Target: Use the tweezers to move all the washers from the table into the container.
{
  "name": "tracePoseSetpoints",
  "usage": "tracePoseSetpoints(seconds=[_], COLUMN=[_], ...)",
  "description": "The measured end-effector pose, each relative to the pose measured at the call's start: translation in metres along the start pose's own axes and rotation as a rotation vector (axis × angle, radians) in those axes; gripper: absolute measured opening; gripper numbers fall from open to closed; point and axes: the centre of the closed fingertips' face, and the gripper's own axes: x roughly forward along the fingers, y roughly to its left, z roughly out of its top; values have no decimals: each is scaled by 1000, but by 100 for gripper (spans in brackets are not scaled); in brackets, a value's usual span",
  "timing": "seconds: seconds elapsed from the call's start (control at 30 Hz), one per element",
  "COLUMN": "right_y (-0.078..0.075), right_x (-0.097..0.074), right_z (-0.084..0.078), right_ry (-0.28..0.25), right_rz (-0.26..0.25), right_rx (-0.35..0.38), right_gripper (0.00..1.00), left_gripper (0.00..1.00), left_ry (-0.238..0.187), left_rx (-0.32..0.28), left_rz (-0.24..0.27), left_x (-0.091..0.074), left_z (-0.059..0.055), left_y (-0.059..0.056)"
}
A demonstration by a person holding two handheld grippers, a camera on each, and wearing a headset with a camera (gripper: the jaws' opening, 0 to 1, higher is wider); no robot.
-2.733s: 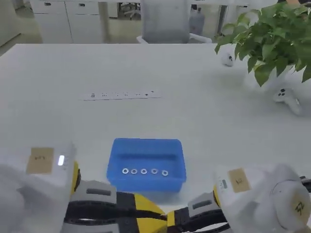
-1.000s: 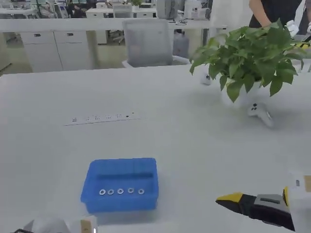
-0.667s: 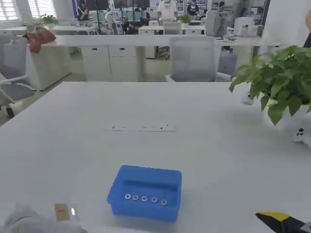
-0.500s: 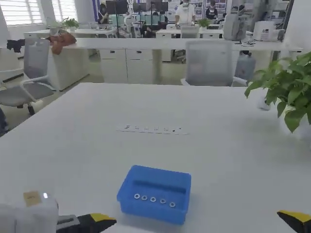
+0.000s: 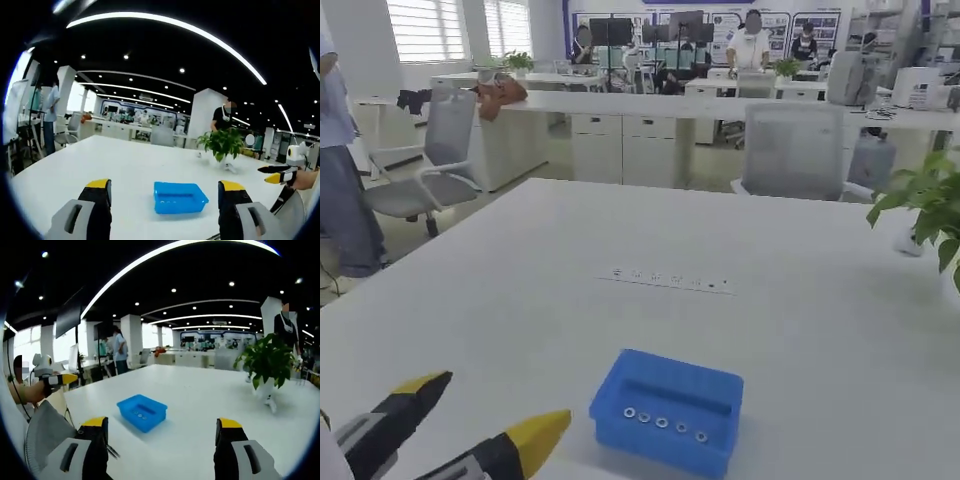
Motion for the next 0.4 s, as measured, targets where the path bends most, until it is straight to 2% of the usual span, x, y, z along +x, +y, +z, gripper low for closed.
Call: tracePoseSetpoints(seconds=[0.07,0.1,0.13,0.17,0.23,0.33,0.4], right_y=[1,2,3,3,0,-7,-10], right_x=[1,0,1,1,2,2,2], right_z=[11,16,18,20,21,18,18], right_ry=[-60,-77,-96,-105,-119,-114,-120], right_rz=[-11,-6,-13,-8,-34,-105,-127], right_rx=[32,37,76,76,105,118,137], right_gripper=[99,98,99,99,99,99,98], left_gripper=[98,98,99,99,99,99,99], left_ry=[-9,-16,-19,-22,-30,-24,-21], left_rx=[-2,5,3,0,-11,-26,-20], left_rz=[15,22,25,24,28,20,17], left_x=[-2,-4,-5,-6,-8,-11,-12], left_z=[3,6,7,8,10,10,10], left_y=[1,1,2,3,6,8,11])
